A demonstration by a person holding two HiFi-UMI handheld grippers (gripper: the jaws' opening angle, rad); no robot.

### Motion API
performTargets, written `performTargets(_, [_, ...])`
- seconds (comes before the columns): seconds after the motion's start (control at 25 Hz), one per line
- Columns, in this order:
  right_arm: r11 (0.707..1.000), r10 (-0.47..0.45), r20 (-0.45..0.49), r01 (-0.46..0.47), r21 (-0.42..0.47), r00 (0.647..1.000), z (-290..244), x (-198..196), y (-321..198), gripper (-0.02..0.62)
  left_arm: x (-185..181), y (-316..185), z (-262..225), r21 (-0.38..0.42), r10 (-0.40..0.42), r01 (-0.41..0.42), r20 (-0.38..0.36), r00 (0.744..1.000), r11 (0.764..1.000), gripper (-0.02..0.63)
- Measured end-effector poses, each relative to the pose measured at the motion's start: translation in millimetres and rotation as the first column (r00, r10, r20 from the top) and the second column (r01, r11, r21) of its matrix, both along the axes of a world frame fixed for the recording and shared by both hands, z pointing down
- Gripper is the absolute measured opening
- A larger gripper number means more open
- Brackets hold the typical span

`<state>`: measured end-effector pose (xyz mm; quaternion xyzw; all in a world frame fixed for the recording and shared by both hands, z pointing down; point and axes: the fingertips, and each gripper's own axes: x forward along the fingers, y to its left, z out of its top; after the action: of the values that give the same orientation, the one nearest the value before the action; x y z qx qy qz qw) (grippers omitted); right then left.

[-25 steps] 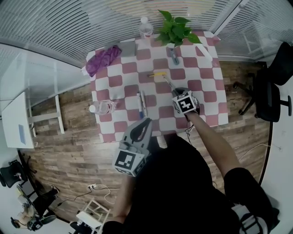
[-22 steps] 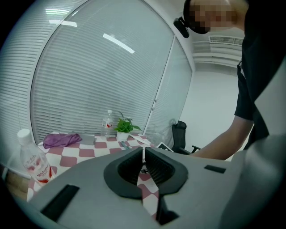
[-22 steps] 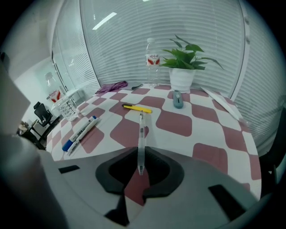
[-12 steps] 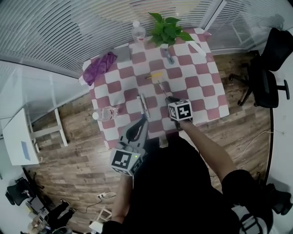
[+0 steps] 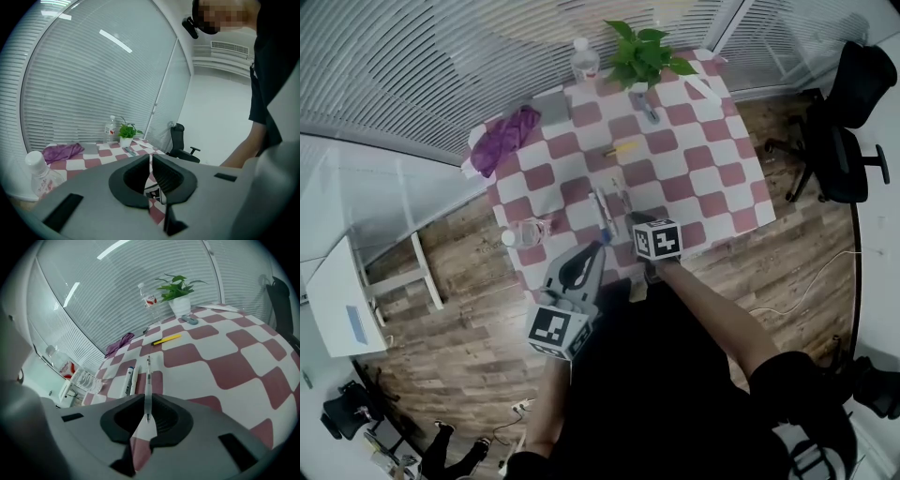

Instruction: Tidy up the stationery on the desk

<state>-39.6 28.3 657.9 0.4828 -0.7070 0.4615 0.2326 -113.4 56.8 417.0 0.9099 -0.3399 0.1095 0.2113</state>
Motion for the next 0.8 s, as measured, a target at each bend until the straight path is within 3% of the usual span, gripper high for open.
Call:
performTargets(0.32, [0.999,0.045,0.003,-0.045,-0.031,0.999,10,-23,12,0.063,-17,-1,0,0.004,0.043,-0.043,0.022,0.999,0.999,0.043])
performTargets(0.8, [0.997,0.047,-0.065,-0.05,-0.05,0.997,14,-23,10,0.069,-31,5,3,0.014,0.083,-0.083,-0.005,0.996,0.996,0.043])
